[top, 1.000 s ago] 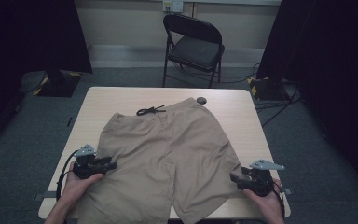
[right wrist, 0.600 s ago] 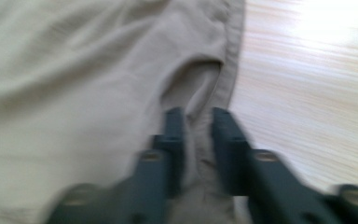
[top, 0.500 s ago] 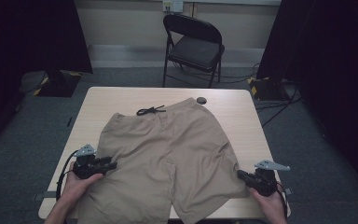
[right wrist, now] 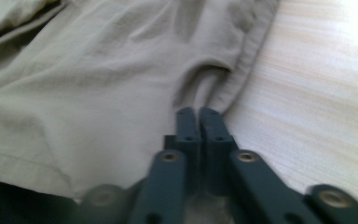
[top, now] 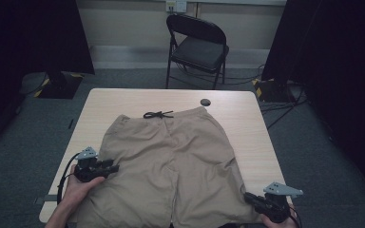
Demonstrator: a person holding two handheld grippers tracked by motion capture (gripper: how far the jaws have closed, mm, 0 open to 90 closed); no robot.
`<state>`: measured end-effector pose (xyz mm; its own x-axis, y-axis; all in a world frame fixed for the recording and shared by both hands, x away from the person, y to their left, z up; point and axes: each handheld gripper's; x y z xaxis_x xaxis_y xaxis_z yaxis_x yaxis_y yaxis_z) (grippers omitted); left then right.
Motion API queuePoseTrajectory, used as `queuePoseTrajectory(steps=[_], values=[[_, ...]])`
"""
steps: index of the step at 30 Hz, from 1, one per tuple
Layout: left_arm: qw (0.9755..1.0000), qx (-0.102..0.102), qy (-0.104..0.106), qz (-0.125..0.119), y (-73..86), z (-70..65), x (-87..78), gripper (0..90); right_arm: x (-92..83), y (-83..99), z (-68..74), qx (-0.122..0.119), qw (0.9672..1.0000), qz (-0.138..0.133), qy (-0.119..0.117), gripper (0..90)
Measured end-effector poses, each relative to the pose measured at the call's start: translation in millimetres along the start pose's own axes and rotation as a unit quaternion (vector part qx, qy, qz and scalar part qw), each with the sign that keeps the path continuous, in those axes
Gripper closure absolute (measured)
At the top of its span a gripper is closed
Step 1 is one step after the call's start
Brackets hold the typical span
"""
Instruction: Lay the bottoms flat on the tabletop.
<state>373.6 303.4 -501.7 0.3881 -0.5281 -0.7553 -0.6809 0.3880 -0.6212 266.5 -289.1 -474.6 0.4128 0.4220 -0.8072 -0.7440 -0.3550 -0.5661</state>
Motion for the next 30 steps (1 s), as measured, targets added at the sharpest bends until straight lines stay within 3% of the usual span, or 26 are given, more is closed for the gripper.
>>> queuePoseTrajectory(steps=[3,4,6,9,12,16,17,20,22,25,29,30], values=[[0.9999,0.008,-0.009,0.004,0.1,-2.5,-0.2,54.8,-1.4,-16.8,-0.8,-0.001,0.9996,-0.027,0.008,60.6],[0.9998,0.012,-0.014,0.005,0.5,-4.0,-0.5,54.6,0.4,-26.7,-2.3,0.000,0.9993,-0.036,0.014,60.5],[0.9995,0.022,-0.019,0.010,2.6,-6.8,-2.4,54.6,8.1,-49.6,-3.0,-0.021,0.9988,-0.042,0.015,59.6],[0.9994,0.027,-0.019,0.012,7.3,-9.9,-5.8,54.6,32.4,-87.8,-6.2,-0.041,0.9982,-0.040,0.017,59.4],[0.9991,0.031,-0.017,0.024,8.3,-12.6,-8.6,54.6,58.9,-121.6,-9.9,-0.049,0.9975,-0.036,0.035,58.2],[0.9996,0.008,-0.003,0.028,2.7,-9.2,-8.5,54.0,84.9,-155.7,-13.1,-0.045,0.9978,-0.035,0.034,55.6],[0.9996,0.009,-0.008,0.027,-0.3,-8.4,-8.4,53.2,90.4,-161.9,-13.5,-0.047,0.9978,-0.035,0.032,54.5],[1.0000,-0.004,0.002,0.009,-12.4,-4.0,-7.4,51.3,107.0,-175.3,-13.5,-0.048,0.9982,-0.020,0.031,50.7],[0.9999,-0.010,-0.008,0.008,-21.0,1.7,-4.0,50.9,117.4,-178.6,-13.7,-0.044,0.9983,-0.014,0.036,47.9],[0.9990,-0.039,-0.019,0.006,-28.2,14.2,5.3,49.4,131.1,-177.1,-17.3,-0.030,0.9990,0.006,0.032,42.9],[0.9975,-0.067,-0.019,-0.008,-29.9,25.8,13.8,49.6,137.8,-172.9,-18.8,-0.026,0.9980,0.019,0.055,37.0],[0.9972,-0.069,-0.027,-0.012,-31.1,26.2,15.2,49.7,138.4,-172.5,-18.0,-0.034,0.9973,0.019,0.062,36.5]])
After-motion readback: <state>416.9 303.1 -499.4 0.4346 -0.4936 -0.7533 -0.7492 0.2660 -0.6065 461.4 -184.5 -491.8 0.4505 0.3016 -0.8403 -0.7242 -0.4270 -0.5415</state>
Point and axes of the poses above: each handheld gripper's, and its own axes: x roughly forward along the jaws, y roughly out of its underside, z roughly to its left, and after that the axes turned 13 degrees about z, right-handed
